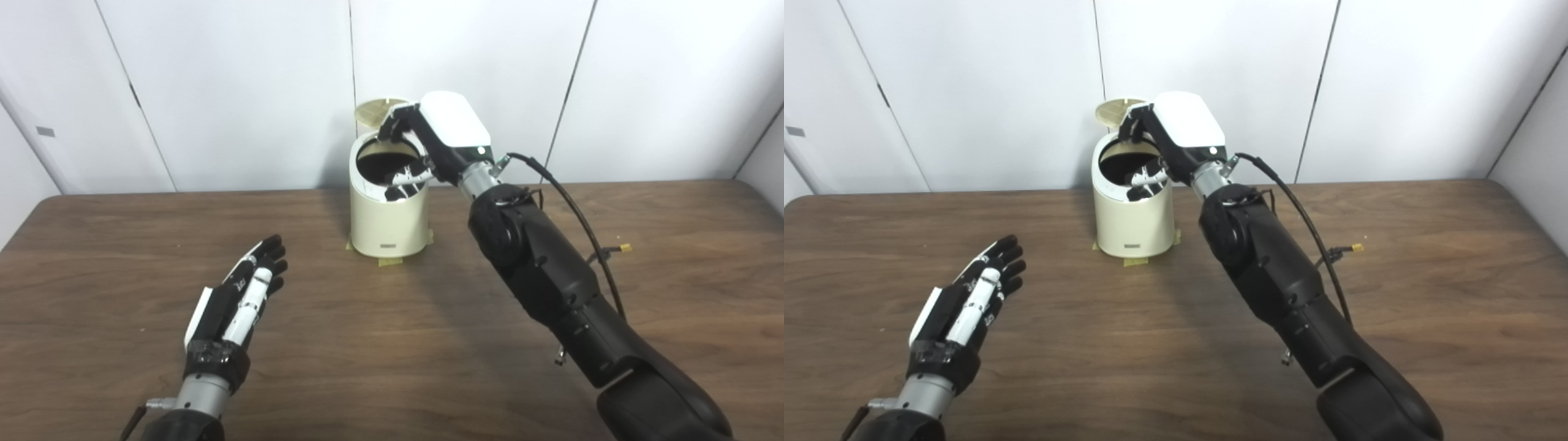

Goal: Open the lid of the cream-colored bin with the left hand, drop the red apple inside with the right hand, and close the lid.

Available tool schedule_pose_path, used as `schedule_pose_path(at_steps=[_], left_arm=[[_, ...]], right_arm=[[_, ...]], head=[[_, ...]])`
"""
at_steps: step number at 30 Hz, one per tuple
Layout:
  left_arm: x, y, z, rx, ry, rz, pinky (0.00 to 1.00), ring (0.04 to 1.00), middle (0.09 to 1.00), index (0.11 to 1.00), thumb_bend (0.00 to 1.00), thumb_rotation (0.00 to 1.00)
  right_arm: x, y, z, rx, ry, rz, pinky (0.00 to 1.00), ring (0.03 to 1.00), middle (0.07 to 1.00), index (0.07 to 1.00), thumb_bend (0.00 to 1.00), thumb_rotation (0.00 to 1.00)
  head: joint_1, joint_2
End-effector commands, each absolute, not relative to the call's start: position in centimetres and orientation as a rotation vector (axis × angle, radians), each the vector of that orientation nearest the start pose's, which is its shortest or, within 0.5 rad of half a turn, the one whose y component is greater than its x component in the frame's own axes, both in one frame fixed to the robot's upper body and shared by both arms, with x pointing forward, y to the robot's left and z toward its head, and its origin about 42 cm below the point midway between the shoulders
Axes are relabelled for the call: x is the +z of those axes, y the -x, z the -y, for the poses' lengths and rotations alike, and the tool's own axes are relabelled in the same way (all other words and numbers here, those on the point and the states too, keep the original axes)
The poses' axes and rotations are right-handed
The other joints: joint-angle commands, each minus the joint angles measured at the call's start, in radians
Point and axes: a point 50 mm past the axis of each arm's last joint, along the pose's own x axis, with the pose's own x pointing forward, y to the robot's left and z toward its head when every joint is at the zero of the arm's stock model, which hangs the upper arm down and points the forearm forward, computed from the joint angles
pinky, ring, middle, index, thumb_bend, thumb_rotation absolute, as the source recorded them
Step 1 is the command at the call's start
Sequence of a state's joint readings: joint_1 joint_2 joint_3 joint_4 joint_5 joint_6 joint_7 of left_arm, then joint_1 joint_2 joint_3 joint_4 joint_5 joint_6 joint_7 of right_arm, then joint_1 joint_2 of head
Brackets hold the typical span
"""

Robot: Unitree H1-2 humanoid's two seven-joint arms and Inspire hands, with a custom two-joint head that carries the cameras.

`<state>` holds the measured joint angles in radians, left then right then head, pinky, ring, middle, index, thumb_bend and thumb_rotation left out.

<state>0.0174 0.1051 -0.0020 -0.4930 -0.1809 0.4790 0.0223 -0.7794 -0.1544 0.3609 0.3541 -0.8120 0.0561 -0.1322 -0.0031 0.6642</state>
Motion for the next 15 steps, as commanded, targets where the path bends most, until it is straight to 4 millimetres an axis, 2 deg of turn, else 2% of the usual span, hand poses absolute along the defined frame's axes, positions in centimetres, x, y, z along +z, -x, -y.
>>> schedule_pose_path(at_steps=[1,9,15], left_arm=[[20.8,-26.5,-22.9,-0.068,0.038,0.064,0.91,0.900,0.901,0.887,0.26,0.64],[20.7,-26.6,-22.8,-0.067,0.046,0.059,0.92,0.903,0.906,0.893,0.26,0.63],[20.7,-26.7,-23.0,-0.067,0.039,0.063,0.93,0.906,0.910,0.899,0.26,0.63]], right_arm=[[31.2,-47.6,11.5,0.044,1.056,0.711,0.35,0.390,0.482,0.528,0.52,0.00],[30.5,-47.0,13.5,-0.007,0.984,0.716,0.35,0.392,0.495,0.520,0.52,0.00],[29.8,-45.1,15.5,-0.056,0.718,0.601,0.37,0.403,0.485,0.517,0.52,0.00]], head=[[-0.002,-0.001],[0.001,-0.005],[0.007,-0.007]])
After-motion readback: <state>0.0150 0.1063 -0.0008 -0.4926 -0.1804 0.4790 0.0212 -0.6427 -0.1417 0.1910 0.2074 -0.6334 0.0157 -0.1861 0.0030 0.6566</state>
